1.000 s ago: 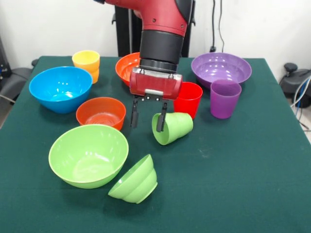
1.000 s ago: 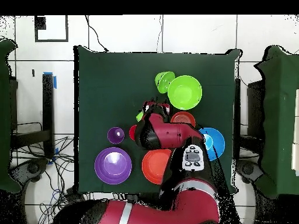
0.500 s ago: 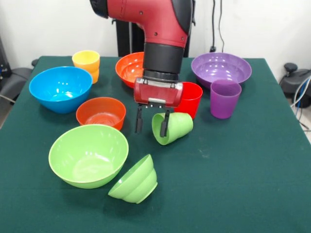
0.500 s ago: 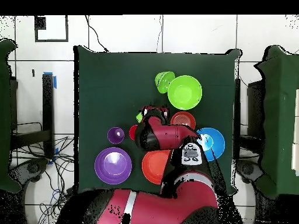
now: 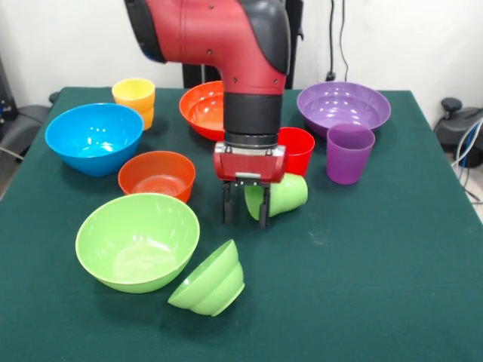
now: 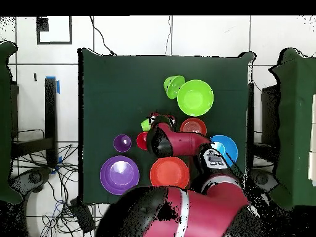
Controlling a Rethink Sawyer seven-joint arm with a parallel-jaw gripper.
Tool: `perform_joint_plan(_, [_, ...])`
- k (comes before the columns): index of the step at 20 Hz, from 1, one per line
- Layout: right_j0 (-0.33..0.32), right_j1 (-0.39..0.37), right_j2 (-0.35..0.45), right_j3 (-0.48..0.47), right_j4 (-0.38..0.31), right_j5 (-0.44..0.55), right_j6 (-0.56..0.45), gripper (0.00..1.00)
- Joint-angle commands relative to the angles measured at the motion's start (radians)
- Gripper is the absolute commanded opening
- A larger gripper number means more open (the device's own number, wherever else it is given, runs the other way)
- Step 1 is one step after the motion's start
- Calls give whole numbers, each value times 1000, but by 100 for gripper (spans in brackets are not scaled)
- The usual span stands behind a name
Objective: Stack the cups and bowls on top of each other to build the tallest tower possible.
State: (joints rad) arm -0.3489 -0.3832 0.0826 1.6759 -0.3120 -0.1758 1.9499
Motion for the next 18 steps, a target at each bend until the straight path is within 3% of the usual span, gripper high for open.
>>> perform_joint_plan(1, [-126,30,277,113,-7,255,53,100])
perform_joint_plan(11, [-149,21,299,133,7,258,72,100])
perform_joint_plan(18, [-215,-8,363,204,42,301,93,100])
